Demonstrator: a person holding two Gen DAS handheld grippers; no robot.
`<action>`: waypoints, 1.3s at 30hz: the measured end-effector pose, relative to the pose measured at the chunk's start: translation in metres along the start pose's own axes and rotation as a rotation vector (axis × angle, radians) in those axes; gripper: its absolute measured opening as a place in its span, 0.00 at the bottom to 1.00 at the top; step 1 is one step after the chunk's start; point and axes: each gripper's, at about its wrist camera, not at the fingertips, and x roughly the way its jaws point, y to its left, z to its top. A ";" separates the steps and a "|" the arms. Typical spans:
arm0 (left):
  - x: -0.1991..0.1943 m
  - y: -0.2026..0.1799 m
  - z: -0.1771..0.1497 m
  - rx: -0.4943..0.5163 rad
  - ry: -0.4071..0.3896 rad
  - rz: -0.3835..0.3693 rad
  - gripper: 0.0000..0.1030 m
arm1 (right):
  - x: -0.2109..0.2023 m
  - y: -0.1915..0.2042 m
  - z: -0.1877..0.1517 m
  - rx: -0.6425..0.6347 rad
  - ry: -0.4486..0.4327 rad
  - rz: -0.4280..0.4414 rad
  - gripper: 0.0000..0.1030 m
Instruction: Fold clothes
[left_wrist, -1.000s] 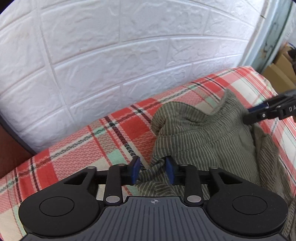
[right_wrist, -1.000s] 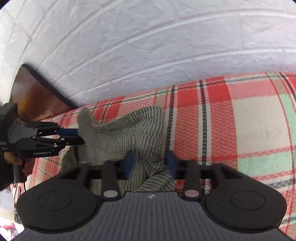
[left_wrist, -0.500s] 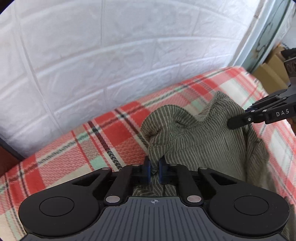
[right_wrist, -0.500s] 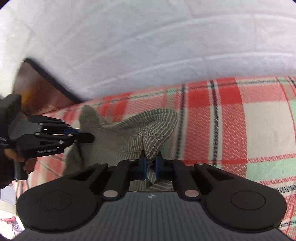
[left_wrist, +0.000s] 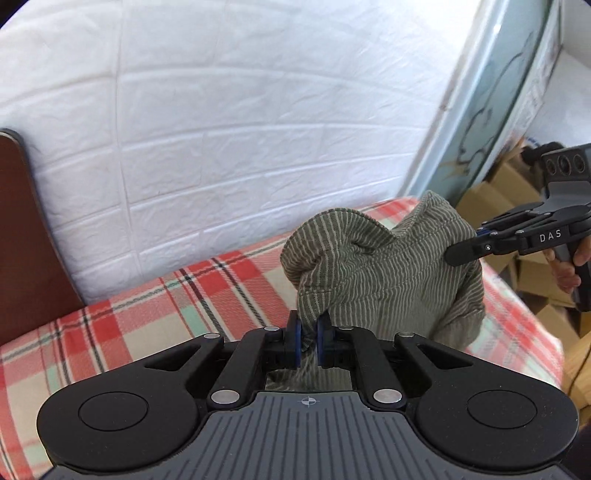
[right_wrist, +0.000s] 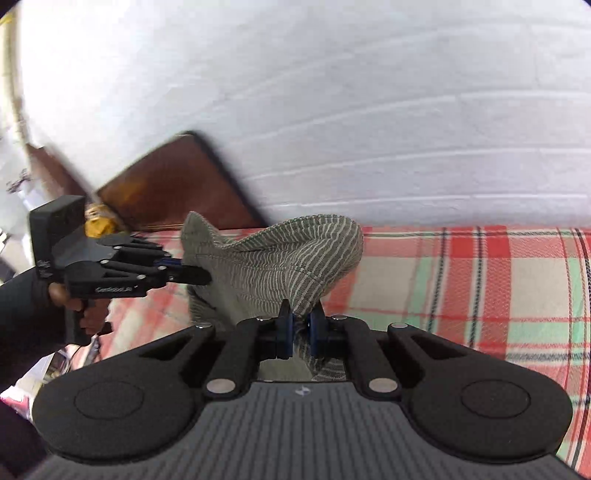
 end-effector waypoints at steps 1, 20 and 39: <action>-0.013 -0.007 -0.006 0.002 -0.011 -0.006 0.03 | -0.005 0.003 -0.006 -0.010 -0.003 0.010 0.09; -0.093 -0.142 -0.200 -0.004 0.217 0.009 0.04 | -0.066 0.109 -0.203 -0.109 0.283 0.038 0.09; -0.050 -0.174 -0.276 -0.082 0.313 0.168 0.05 | -0.031 0.106 -0.292 -0.317 0.383 -0.062 0.09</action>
